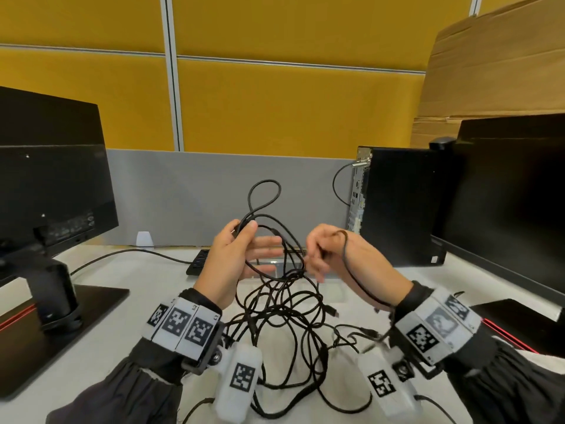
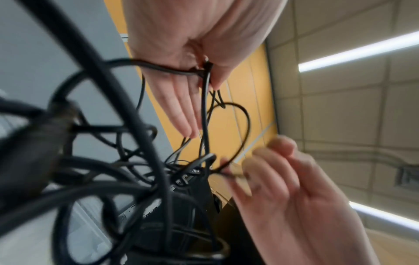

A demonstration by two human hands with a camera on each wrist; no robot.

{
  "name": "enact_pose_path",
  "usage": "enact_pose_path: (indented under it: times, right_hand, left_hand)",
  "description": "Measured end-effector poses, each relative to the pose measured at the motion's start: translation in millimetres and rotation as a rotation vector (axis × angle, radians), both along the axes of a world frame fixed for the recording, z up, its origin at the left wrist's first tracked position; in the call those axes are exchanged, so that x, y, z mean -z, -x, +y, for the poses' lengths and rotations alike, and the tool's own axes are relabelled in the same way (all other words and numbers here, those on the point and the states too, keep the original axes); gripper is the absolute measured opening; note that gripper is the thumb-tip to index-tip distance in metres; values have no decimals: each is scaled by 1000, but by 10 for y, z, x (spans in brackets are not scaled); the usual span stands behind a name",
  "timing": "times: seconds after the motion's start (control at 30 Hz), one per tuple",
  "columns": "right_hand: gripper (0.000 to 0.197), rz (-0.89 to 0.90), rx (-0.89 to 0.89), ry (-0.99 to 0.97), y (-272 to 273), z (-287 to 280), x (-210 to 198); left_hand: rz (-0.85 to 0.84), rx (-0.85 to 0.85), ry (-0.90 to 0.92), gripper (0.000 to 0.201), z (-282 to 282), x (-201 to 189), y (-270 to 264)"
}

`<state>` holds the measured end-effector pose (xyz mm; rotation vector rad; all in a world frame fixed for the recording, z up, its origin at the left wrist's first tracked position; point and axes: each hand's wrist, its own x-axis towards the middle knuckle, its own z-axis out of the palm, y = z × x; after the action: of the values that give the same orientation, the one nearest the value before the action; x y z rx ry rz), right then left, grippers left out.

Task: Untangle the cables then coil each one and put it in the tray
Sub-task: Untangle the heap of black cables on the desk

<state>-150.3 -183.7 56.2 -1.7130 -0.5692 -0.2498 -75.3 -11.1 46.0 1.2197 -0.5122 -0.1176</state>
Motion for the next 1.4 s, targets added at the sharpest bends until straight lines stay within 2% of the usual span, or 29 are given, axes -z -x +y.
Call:
enact_pose_path:
  times: [0.1,0.17,0.23,0.27,0.3,0.33,0.37,0.4,0.43,0.57,0.6,0.7,0.77,0.9,0.97,1.07,1.13,1.2,1.23,1.3,1.37,1.4]
  right_hand:
    - [20,128,-99,-116,68,-217,17]
    - [28,246,-117,-244,133,-368,12]
    - [37,315,-113,-243,156,-447,10]
    - [49,338,-81,-159,152,-431,-8]
    - [63,329,-8,11,145,-399,-21]
    - [66,316,78,211,134,-340,-36]
    - [52,304,150,391,125,-269,-52]
    - [34,310,230,480,122,-210,-65]
    - [27,295,305,535,118,-176,-62]
    - [22,24,595,930,96,-180,-16]
    - [23,-19,612,991,81,-181,4]
    - [25,23,567,1046,80,-221,49]
    - [23,41,551,963,73,-304,67]
    - [16,5,510,479,91,-454,57]
    - [16,-16,551,296,109,-482,73]
    - [13,-60,632,157,81,-481,92]
    - [15,-58,627,125,58,-448,100]
    - [18,-45,594,81,46,-408,118]
    - [18,-39,573,64,45,-386,131]
    - [16,-26,536,60,36,-335,163]
    - [12,-15,495,100,13,-286,197]
    - [10,-9,466,136,10,-262,212]
  left_hand:
    - [28,-42,95,12,74,-20,-46]
    - [11,-64,135,11,93,-31,-55]
    - [-38,-80,122,12,66,-36,-30]
    - [-73,-82,103,13,36,-38,-6]
    - [-111,-83,83,13,-1,-38,19]
    - [-146,-86,67,14,-36,-37,46]
    - [-181,-94,53,14,-65,-35,68]
    - [-215,-100,43,14,-85,-31,82]
    - [-246,-101,34,15,-97,-25,90]
    - [-291,-80,3,15,-76,1,103]
    - [-289,-75,1,15,-55,2,105]
    - [-295,-86,-26,14,27,-11,95]
    - [-284,-103,-79,14,85,-8,44]
    - [-242,-113,-219,19,187,47,-106]
    - [-192,-71,-281,18,219,83,-145]
    - [-119,14,-454,20,287,95,-173]
    - [-112,-6,-631,30,323,77,-175]
    - [-227,-178,-752,39,321,75,-173]
    - [-337,-312,-749,42,304,83,-161]
    - [-613,-515,-598,39,240,74,-69]
    - [-909,-543,-472,38,154,27,27]
    - [-1028,-488,-481,40,100,3,61]
